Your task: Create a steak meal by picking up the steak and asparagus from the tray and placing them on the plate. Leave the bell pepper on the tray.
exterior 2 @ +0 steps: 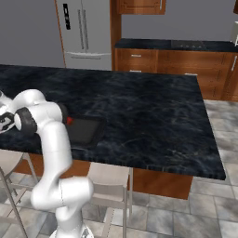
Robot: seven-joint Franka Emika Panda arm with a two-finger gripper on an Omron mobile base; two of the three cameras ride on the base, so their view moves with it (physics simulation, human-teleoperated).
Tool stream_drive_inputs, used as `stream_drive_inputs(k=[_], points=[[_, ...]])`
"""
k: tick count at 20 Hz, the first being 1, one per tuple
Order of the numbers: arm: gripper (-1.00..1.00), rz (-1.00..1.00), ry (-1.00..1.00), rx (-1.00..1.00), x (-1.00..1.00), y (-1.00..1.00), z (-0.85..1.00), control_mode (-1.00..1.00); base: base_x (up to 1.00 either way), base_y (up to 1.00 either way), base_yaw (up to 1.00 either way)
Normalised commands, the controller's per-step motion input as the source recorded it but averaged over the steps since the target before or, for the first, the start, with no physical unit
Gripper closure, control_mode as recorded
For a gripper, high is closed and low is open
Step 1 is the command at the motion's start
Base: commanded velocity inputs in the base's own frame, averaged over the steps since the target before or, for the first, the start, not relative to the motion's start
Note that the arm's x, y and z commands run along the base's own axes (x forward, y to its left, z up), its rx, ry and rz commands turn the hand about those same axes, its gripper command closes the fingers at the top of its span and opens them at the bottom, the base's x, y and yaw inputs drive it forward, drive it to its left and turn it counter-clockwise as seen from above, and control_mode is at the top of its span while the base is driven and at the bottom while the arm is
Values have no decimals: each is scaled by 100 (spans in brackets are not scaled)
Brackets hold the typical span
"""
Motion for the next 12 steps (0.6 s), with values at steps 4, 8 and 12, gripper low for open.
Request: stream_drive_inputs(k=[4,8,12], points=[[100,0,0,-1,0,2,-36,-100,0,0,0],[100,0,0,0,0,-2,-36,-100,0,0,0],[100,0,0,0,19,0,-21,-100,0,0,0]])
